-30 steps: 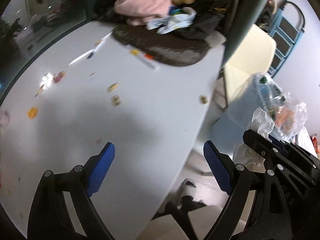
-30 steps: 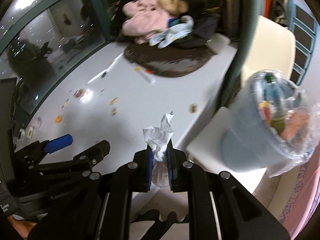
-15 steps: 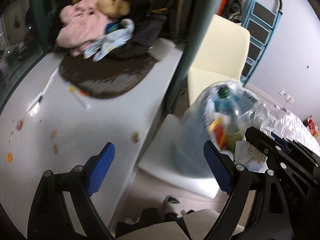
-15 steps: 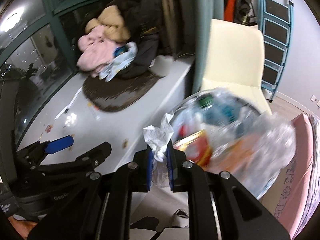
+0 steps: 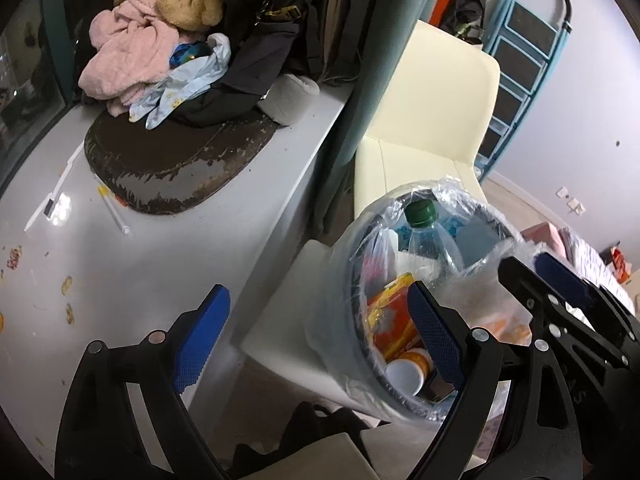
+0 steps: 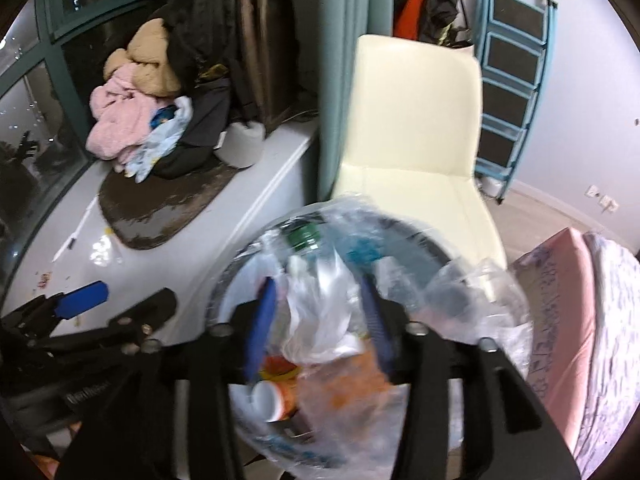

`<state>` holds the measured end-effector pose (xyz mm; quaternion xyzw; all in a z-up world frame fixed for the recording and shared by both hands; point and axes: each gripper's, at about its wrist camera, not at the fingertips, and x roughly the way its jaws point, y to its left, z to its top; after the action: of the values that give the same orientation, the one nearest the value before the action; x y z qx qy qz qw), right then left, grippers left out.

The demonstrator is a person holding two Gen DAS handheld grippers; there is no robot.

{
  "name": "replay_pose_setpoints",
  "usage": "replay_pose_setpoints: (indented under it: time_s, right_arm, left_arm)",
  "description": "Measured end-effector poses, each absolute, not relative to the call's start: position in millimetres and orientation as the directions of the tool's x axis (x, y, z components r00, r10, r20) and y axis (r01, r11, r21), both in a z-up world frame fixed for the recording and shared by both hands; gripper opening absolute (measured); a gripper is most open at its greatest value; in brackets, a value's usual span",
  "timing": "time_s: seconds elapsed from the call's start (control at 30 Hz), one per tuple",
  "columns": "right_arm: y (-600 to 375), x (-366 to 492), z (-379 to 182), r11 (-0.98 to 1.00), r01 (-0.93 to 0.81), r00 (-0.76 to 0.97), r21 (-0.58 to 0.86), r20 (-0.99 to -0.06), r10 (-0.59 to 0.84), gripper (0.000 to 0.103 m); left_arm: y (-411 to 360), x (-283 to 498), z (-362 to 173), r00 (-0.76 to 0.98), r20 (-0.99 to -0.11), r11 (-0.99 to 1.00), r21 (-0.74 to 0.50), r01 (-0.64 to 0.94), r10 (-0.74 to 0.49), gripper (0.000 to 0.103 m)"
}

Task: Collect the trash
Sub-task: 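Open the right gripper over the bin to drop the tissue, then move both grippers back toward the table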

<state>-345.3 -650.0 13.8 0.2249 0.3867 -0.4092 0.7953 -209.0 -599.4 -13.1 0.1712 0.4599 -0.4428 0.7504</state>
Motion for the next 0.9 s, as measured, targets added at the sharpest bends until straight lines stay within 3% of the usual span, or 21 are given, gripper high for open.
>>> replay_pose_setpoints:
  time_s: [0.2,0.4,0.9]
  right_arm:
    - [-647,-356,23,0.527,0.850,0.342,0.003,-0.765,-0.547,0.061]
    - [-630,-361,43,0.517,0.856,0.388,0.029,-0.696,-0.604,0.061]
    - [-535,-297,39,0.668,0.741,0.496,0.071,-0.728,-0.473,0.061]
  left_arm:
    - [-595,-211,-11,0.181,-0.840,0.540,-0.151,0.828,-0.512,0.087]
    - [-578,-208,-1,0.195,-0.828,0.546,-0.153,0.823,-0.526,0.087]
    - [-462,-157,-1,0.252,-0.847,0.651,-0.137,0.747,-0.468,0.087]
